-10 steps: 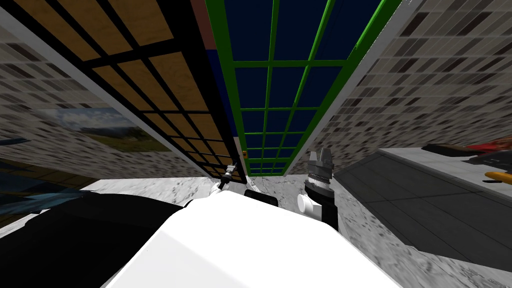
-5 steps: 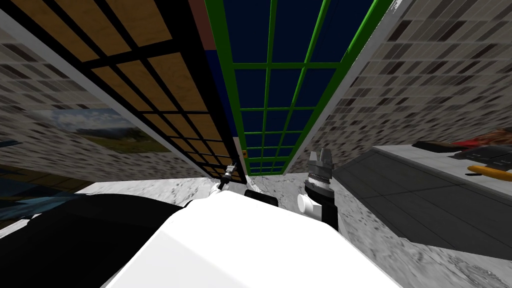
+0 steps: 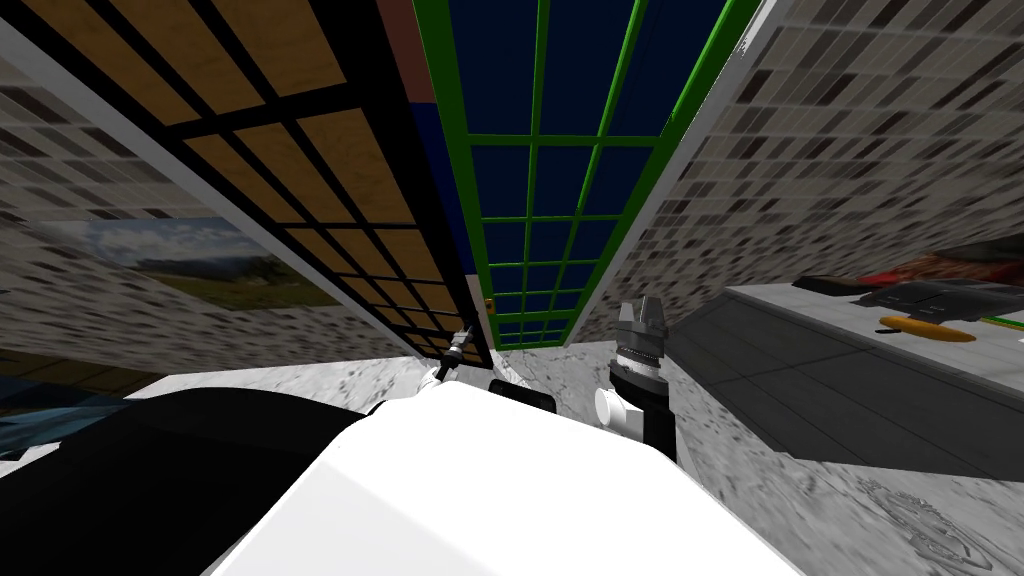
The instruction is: Pull the door open
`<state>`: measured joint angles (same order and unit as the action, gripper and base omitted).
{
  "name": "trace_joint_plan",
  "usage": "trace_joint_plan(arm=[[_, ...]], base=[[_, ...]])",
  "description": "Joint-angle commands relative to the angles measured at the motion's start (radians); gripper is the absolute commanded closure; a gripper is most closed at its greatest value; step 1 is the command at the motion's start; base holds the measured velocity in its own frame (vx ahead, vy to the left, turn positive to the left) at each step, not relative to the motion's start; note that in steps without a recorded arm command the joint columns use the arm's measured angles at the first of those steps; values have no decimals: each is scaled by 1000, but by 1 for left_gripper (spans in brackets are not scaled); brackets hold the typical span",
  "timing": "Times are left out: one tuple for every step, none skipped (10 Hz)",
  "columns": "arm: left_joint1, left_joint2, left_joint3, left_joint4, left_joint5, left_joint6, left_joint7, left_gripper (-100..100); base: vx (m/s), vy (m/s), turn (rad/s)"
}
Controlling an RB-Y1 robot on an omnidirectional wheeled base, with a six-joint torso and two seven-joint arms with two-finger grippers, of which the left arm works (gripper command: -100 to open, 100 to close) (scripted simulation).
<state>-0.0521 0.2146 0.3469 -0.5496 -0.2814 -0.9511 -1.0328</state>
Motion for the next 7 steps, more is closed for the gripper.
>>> trace_joint_plan(arm=[[3,3,-4,-3,16,0,37,100],[4,4,-8,-4,26,1,57,100],[6,4,-12,-5,35,1,77,100],[7,5,-15,-6,44,2,98,100],[9,6,-20,-7,56,3,124,100],[10,7,-25,-9,67,4,150,100],[11,8,-29,-10,79,4,176,100]], base=[[-44,18,-58],[-44,17,-70],[-32,17,-68],[-39,20,-57],[-50,20,-71],[-53,21,-81],[-45,17,-82]])
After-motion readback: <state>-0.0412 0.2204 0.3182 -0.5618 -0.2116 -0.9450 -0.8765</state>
